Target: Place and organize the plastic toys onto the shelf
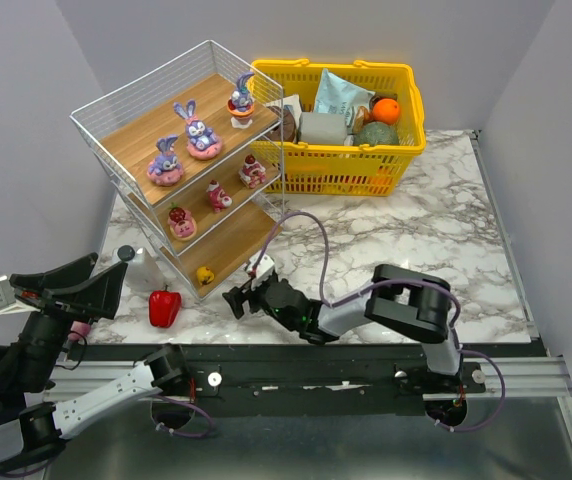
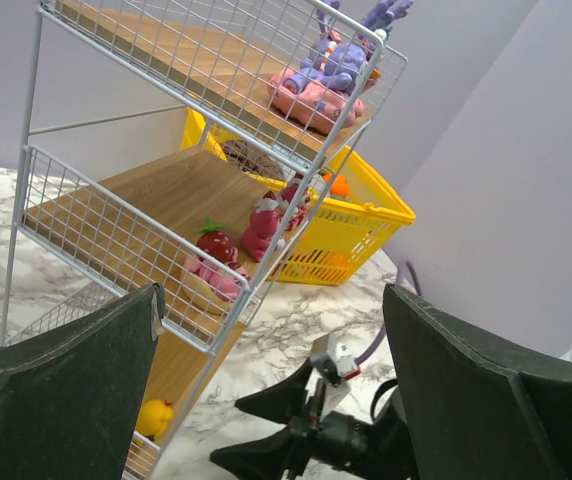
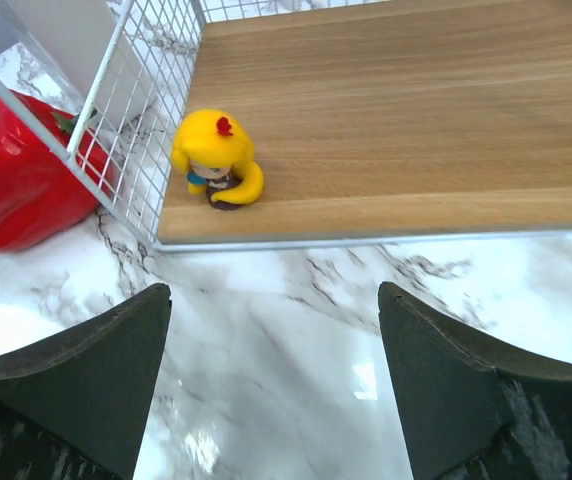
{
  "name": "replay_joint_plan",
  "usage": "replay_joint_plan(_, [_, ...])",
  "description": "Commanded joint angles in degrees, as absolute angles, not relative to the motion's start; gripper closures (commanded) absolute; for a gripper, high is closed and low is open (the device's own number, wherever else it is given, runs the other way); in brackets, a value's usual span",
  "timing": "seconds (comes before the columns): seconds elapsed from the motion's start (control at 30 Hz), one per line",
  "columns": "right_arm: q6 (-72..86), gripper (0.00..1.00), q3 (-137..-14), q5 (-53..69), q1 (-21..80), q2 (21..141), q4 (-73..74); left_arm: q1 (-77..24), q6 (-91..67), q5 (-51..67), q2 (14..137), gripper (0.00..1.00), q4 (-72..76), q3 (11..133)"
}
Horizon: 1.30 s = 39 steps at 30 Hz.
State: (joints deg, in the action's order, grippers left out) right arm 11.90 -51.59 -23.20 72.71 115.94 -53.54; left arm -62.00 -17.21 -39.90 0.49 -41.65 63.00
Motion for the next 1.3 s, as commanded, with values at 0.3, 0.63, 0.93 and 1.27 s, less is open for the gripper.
replay_joint_plan(0.3, [48.19, 0.1, -46.76, -60.71, 65.49, 98.36, -3.76, -62.67, -17.75, -39.37, -4.04, 0.01, -42.01, 63.9])
replay_joint_plan(0.63, [108.75, 0.12, -51.93, -66.97, 57.48, 97.37, 59.53, -62.67, -17.4, -39.55, -3.17, 0.01, -41.66, 63.63])
replay_joint_plan(0.93, [124.65, 0.14, -54.32, -64.96, 54.5, 102.23, 75.61, -62.75, -16.96, -39.55, -2.73, 0.01, -41.04, 63.02])
replay_joint_plan(1.27, [107.5, 0.14, -43.77, -61.09, 50.28, 95.63, 50.81, -62.75, -16.79, -39.46, -2.64, 0.01, -41.31, 63.54])
